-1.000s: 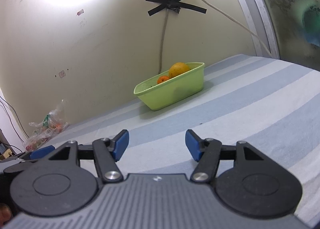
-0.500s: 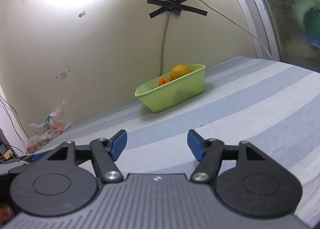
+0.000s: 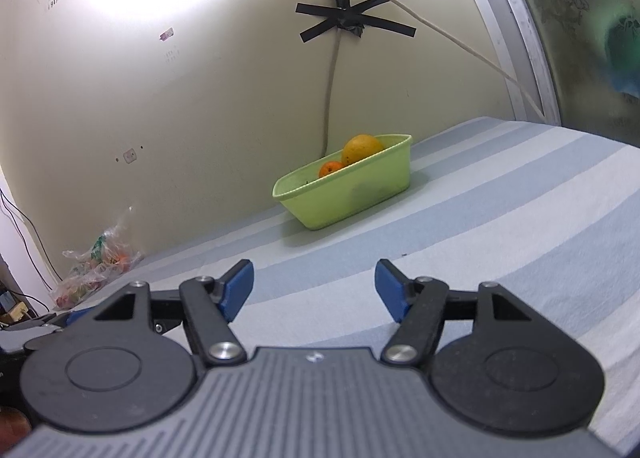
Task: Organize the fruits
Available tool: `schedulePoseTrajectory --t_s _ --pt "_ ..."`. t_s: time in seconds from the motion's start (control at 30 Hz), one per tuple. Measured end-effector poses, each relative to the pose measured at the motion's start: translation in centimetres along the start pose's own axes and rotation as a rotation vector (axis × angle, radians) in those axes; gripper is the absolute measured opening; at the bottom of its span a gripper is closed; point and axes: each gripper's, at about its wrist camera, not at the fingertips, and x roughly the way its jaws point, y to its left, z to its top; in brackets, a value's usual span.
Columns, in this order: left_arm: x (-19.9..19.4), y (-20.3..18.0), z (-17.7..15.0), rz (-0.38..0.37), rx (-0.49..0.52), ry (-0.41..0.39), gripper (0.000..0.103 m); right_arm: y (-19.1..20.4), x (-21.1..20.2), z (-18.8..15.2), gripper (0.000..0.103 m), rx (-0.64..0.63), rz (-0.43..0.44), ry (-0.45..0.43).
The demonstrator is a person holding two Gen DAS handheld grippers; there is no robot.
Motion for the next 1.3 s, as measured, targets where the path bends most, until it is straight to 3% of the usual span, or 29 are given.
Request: schedulePoseTrajectory --t_s 1.3 --pt "-0.02 -0.87 -0.14 -0.003 0.078 -0.026 0.103 -0.11 -0.18 0.04 0.070 0.007 0.006 -0.004"
